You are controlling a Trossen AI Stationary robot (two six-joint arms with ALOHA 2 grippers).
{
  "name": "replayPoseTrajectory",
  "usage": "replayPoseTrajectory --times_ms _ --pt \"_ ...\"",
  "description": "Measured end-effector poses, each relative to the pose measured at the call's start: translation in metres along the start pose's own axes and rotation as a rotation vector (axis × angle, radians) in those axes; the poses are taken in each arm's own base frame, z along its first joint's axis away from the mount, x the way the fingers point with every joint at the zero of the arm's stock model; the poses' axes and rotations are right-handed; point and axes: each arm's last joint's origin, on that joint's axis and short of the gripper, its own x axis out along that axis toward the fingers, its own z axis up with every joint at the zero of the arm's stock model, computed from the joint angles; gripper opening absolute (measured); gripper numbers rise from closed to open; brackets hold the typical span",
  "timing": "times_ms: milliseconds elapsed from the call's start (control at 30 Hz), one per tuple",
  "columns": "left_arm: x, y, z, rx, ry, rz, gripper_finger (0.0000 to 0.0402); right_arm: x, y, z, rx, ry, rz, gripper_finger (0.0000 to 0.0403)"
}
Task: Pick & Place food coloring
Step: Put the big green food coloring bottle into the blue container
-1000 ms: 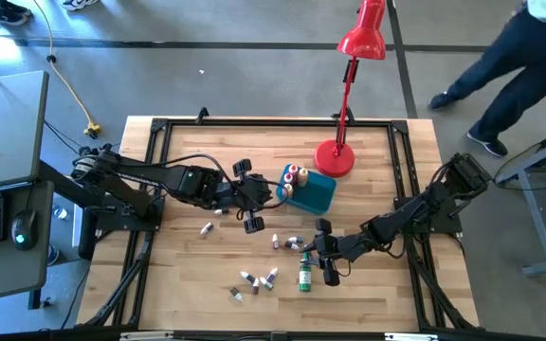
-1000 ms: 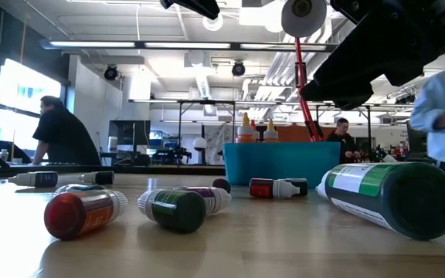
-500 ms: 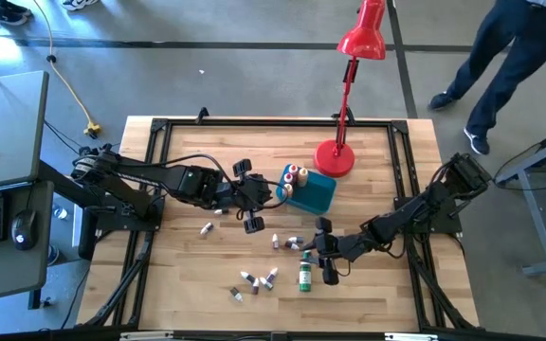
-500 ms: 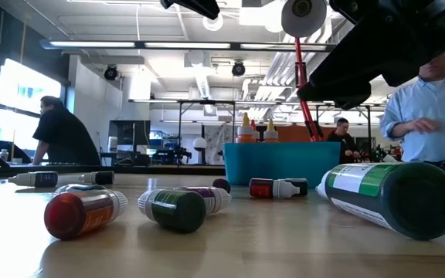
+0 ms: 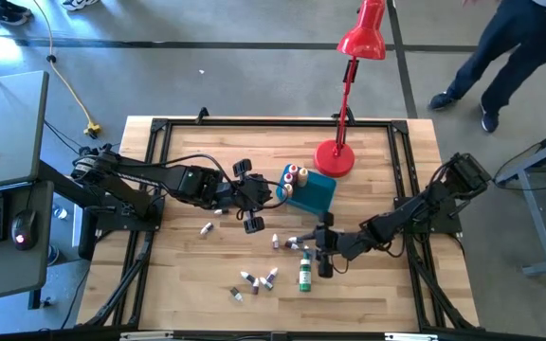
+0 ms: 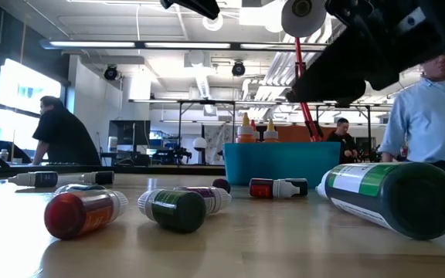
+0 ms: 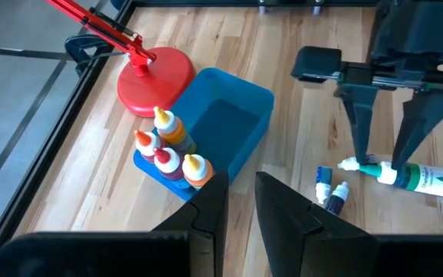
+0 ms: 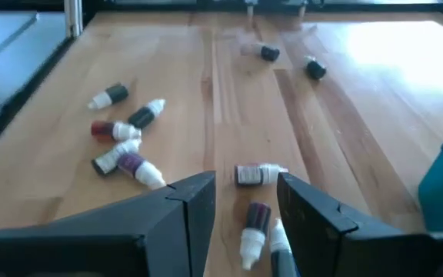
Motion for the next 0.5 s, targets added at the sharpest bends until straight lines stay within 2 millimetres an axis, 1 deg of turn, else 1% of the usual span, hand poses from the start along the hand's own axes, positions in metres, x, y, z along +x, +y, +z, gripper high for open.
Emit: replayPoseTrajectory --times_ms 200,300,367,500 --pt "0.0 -0.0001 0.0 0.0 0.0 0.0 0.0062 0.0004 -0.0024 -0.0024 0.067 0.018 -0.034 0.0133" --pt "0.0 -0.0001 0.0 0.0 0.0 0.0 0.0062 0.0009 -0.0049 -0.0018 0.182 -0.003 -0.087 0.0133" --pt "0.0 -0.0001 0.0 0.0 0.0 -0.001 0.0062 0.002 -0.0075 -0.0024 0.227 0.01 -0.088 0.0134" --pt "0.0 -0.0001 0.0 0.0 0.0 -0.001 0.0062 0.0037 -0.0093 -0.0037 0.311 0.051 -0.034 0.0134"
